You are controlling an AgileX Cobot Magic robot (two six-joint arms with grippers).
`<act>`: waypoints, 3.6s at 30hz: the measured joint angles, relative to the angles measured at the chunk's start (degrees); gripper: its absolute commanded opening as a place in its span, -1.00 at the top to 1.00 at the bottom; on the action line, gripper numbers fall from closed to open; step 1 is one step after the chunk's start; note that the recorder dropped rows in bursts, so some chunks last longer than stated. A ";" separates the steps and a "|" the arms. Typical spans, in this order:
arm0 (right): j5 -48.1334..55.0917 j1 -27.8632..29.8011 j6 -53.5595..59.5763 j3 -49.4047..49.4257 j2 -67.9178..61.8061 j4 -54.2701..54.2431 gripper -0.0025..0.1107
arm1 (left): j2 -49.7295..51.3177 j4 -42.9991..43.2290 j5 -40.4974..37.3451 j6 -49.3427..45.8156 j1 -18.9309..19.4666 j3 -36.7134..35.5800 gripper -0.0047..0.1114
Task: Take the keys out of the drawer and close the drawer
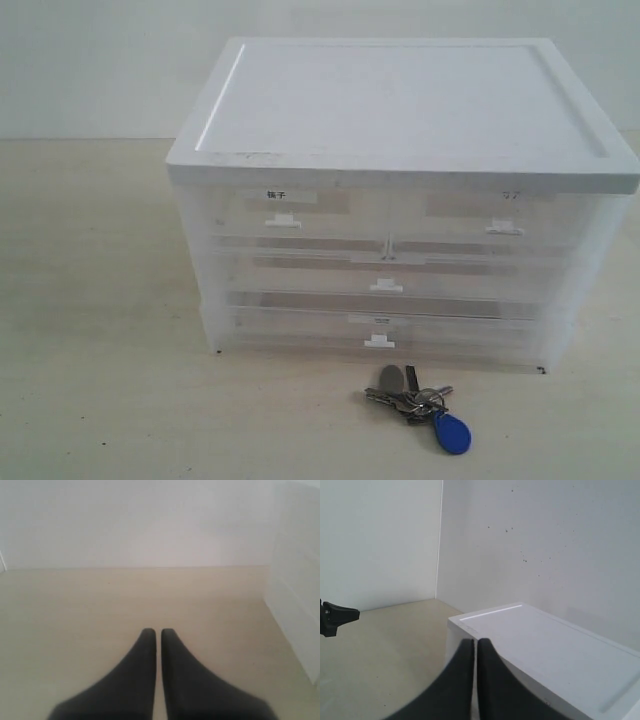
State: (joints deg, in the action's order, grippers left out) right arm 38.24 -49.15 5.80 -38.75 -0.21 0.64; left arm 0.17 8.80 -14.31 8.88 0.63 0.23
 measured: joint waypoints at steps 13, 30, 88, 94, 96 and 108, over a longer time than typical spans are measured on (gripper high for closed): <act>0.00 0.00 0.00 0.00 0.00 0.00 0.96 | 0.00 -3.18 -2.58 -5.51 0.00 0.00 0.84; 0.00 0.00 -0.12 0.00 0.00 0.00 0.96 | 0.00 -5.83 -2.58 -5.51 0.00 0.00 0.84; -31.52 49.70 -9.24 38.53 -0.09 2.33 0.96 | 0.00 -5.94 -2.58 -5.61 0.00 0.00 0.84; -21.84 49.70 -8.42 38.53 -0.09 2.64 0.96 | 0.00 -5.94 -2.58 -5.61 0.00 0.00 0.84; -20.46 49.70 -8.15 38.78 -0.09 2.78 0.96 | 0.00 -5.94 -2.58 -5.61 0.00 0.00 0.84; -19.34 49.70 -8.24 38.79 -0.09 2.78 0.96 | 0.00 -5.94 -2.58 -5.72 0.00 0.00 0.84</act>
State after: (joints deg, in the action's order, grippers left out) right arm 18.90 0.54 -2.44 0.04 -0.30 3.42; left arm 0.17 2.86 -16.89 3.15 0.63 0.23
